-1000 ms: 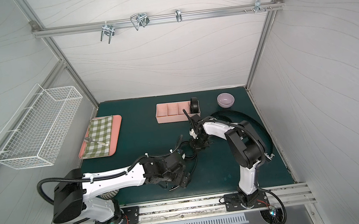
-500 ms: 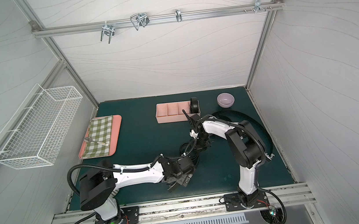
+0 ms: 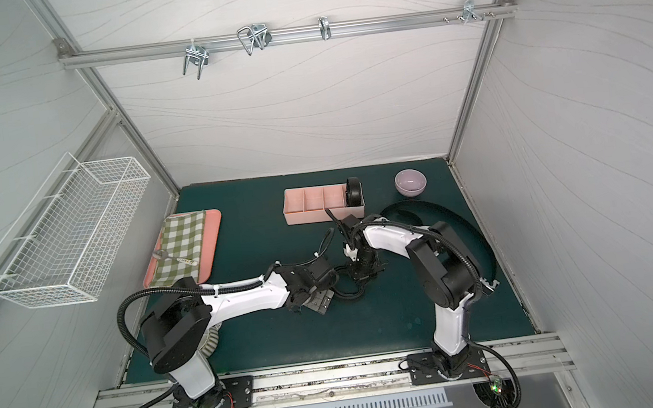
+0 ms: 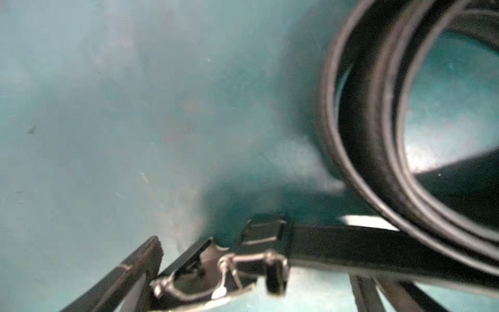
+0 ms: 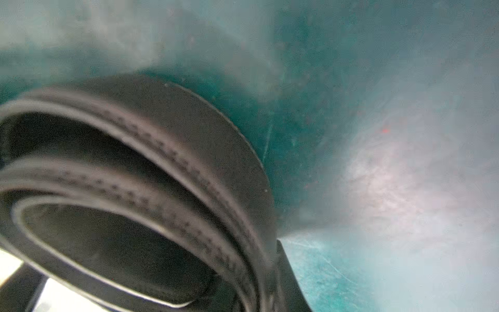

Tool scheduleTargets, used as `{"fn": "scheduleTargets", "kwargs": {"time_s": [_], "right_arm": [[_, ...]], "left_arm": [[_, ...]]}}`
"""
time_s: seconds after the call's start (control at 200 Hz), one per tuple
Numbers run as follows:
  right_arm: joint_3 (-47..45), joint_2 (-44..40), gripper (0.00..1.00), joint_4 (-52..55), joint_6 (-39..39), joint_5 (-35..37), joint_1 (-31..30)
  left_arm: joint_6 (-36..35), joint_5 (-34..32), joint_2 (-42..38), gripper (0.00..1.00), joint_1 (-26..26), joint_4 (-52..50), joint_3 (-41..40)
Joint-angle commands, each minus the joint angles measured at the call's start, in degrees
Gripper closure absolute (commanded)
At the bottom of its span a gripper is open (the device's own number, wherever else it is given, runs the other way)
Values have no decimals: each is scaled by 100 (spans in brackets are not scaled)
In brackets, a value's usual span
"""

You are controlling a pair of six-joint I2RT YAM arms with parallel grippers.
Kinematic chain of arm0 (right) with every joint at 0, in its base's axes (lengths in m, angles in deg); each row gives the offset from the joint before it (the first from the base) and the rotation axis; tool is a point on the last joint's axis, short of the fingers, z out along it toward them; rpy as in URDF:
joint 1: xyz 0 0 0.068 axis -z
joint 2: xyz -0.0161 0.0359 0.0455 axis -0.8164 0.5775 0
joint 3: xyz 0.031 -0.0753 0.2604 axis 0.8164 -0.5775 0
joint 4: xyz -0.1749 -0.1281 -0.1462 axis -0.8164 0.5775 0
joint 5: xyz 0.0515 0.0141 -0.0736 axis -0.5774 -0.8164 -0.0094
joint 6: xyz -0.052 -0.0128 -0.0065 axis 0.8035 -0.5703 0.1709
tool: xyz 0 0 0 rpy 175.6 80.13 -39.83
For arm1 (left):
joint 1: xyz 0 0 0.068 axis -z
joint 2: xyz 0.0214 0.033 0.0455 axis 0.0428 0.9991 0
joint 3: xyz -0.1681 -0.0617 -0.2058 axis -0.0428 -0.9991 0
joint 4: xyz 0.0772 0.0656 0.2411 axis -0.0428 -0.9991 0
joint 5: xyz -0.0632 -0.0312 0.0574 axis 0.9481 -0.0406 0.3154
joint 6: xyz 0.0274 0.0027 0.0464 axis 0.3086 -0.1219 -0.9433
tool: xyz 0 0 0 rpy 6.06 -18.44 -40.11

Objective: Place the belts into the storage roll
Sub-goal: Roll the belt at the center of the board, then pick up the belt from the center of the board.

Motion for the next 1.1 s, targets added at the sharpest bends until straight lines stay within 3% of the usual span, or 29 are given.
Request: {"fn": "scheduleTargets", "kwargs": {"time_s": [0.0,0.265,0.445,0.51,0.675,0.87,1.095], "right_arm": [[-154,-25,100,313,237,-76,-121],[-55,21,100,403,289,-46,-276],[20,33,100,432,230,-113,-286],[25,45,100,425,219,-129,-285],[-27,98,100,385,205,-171,-283],[-26,108,100,388,165,-159,-302],[15,141,99,394,149,-179,-312]], "left_arm": [[-123,-716,-68,1,-56,-155,286],[-722,-1464,110,1,-105,-429,699],[-7,-1514,-245,1,-117,-425,506],[416,-1219,-666,1,-129,-280,205],[1763,298,-1650,1,-184,81,-544],[3003,1935,-1963,5,-140,1279,-1328],[4040,2227,-2052,13,295,1985,-1723]]}}
